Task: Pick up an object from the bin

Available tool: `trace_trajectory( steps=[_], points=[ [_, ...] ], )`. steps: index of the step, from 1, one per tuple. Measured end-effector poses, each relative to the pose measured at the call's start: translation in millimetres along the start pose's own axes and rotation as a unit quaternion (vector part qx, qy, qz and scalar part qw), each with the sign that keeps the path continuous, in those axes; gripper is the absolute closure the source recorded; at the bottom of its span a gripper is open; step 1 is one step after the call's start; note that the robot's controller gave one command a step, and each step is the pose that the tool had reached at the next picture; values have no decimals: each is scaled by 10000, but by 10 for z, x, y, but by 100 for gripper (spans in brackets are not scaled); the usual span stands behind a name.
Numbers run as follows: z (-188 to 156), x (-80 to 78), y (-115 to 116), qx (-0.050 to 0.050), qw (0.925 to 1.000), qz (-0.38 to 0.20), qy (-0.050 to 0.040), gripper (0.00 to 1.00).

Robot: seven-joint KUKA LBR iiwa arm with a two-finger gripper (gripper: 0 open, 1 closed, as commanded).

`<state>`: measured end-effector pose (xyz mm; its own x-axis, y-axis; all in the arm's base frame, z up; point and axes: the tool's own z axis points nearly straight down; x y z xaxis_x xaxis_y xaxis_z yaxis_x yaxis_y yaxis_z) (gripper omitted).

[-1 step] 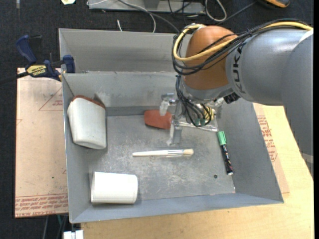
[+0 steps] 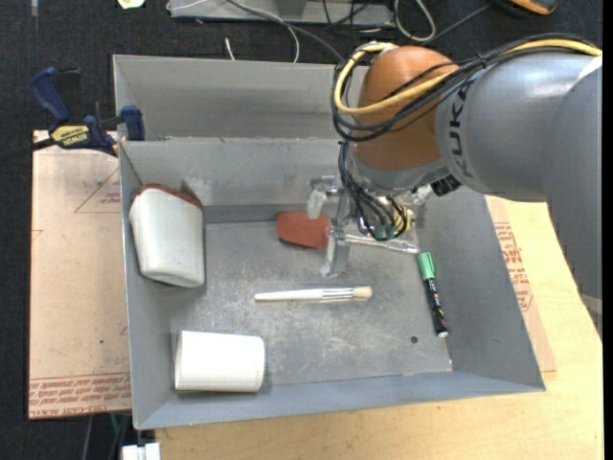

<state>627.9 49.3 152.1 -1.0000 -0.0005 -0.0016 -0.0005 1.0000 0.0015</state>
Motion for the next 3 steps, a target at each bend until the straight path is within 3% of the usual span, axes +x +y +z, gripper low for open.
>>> trace_trajectory(
  steps=[1,2,3],
  points=[
    [710,492,-186,-4,9995,-324,-9,0],
    [584,293,-420,-13,9993,374,-27,0],
    [534,744,-118,-13,9990,-457,-1,0]
  ],
)
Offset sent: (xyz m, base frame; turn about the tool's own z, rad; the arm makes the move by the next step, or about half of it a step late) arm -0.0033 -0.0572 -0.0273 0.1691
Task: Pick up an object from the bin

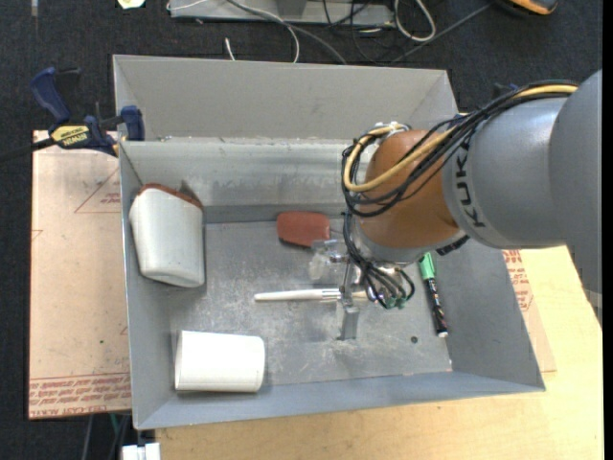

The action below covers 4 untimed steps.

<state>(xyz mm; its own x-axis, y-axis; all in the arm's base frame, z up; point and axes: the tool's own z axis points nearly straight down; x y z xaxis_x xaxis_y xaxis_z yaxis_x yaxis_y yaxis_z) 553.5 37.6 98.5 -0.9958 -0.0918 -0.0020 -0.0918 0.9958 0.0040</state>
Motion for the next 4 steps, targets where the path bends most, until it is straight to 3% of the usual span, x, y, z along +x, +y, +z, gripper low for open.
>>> trace_trajectory(
  steps=[1,2,3,4],
  points=[
    [233,-167,128,5,9965,838,-71,0],
    [282,100,331,-8,9973,730,-13,100],
    [281,100,330,-9,9973,731,-13,100],
    [6,132,330,-5,9973,731,40,100]
  ],
)
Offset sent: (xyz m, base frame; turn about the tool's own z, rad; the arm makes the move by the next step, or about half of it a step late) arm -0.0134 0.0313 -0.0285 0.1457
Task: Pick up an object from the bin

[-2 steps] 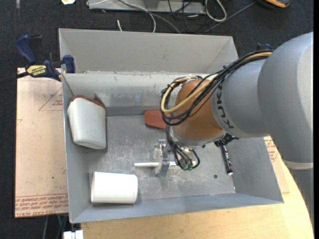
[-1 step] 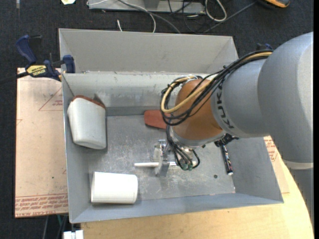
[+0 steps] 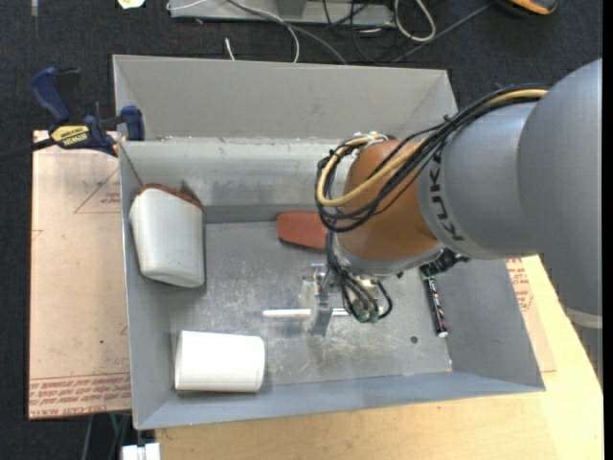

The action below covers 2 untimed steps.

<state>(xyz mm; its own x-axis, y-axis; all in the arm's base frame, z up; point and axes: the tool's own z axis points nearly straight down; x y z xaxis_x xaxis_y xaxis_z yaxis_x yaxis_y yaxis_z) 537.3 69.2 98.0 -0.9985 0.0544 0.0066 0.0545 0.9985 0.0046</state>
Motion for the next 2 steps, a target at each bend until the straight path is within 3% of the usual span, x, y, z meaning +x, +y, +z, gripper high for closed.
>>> trace_trajectory(
  steps=[2],
  points=[
    [-696,-25,8,-10,10000,-4,-48,100]
  ],
)
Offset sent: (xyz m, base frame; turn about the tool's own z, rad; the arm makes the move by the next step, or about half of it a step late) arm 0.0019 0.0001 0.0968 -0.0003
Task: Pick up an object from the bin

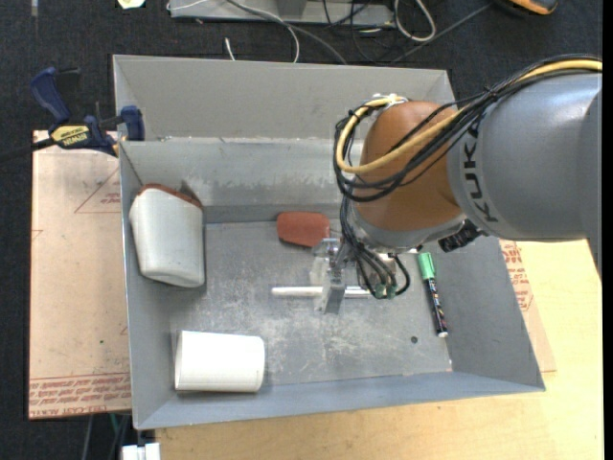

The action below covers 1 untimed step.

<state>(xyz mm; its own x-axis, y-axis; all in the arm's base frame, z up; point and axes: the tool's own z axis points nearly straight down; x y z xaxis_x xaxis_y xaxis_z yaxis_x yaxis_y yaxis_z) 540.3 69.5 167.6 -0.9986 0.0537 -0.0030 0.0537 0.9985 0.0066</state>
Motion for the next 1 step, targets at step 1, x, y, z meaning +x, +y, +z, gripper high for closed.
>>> trace_trajectory(
  steps=[1],
  points=[
    [-337,6,2,2,10000,-2,23,100]
  ],
)
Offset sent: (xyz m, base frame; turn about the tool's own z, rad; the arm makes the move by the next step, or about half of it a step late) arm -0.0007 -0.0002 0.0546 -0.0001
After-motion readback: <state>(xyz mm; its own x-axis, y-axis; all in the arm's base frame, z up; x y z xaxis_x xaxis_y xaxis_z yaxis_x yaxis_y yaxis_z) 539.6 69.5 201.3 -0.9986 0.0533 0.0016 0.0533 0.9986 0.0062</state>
